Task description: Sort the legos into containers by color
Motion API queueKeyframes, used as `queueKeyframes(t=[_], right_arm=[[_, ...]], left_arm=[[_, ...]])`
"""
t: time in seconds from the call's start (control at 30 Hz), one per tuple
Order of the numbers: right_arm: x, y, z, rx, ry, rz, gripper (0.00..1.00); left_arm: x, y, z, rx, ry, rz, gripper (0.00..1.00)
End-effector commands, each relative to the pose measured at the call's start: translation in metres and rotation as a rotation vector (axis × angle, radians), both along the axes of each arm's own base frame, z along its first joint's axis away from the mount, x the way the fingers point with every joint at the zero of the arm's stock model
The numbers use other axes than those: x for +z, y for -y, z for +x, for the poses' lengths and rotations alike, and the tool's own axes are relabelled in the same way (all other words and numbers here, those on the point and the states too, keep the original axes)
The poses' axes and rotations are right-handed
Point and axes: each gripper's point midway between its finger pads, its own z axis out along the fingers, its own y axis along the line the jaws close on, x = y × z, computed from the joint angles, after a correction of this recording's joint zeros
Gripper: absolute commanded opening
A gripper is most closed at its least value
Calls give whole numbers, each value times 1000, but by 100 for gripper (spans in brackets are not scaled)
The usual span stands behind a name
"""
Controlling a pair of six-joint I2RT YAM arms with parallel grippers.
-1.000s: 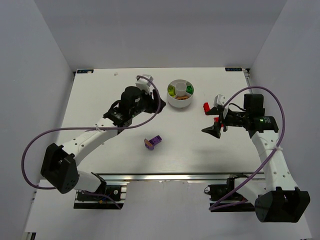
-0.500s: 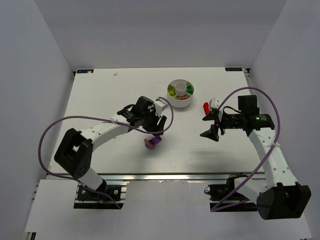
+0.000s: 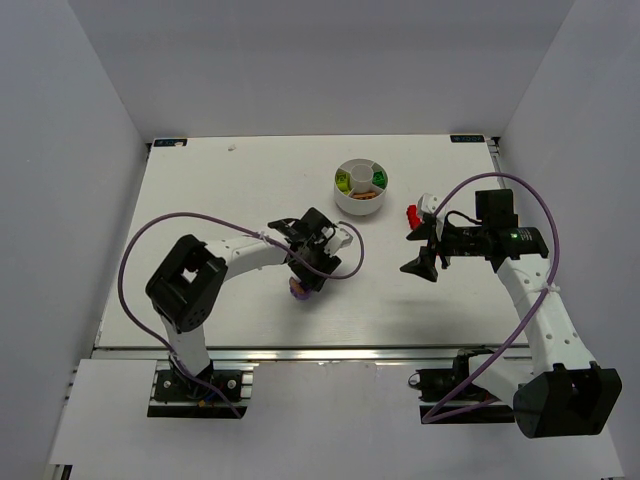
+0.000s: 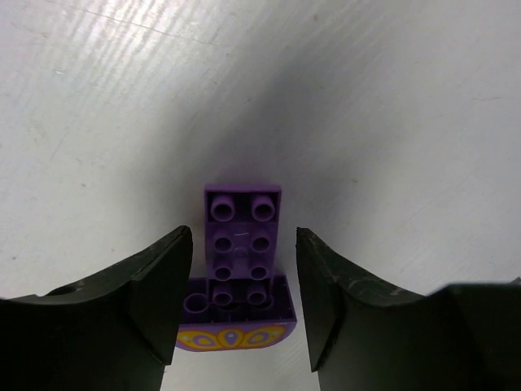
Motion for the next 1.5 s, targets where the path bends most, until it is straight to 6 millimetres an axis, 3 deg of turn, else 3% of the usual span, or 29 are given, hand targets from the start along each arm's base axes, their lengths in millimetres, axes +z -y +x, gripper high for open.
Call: queueKeyframes(t=[0.0,0.47,0.97,1.47], right_arm=[[12,-3,5,2,34,14,83],[15,-2,5,-1,44,18,83],[15,-3,3,2,54,24,83],[18,-4,3,4,57,31,83]], left_arm=[[12,4,14,-1,58,9,63],[3,22,24,-38,36,103,60],[6,-4,18,-40,23,356,57],[-3,4,21,-41,17,378,54]])
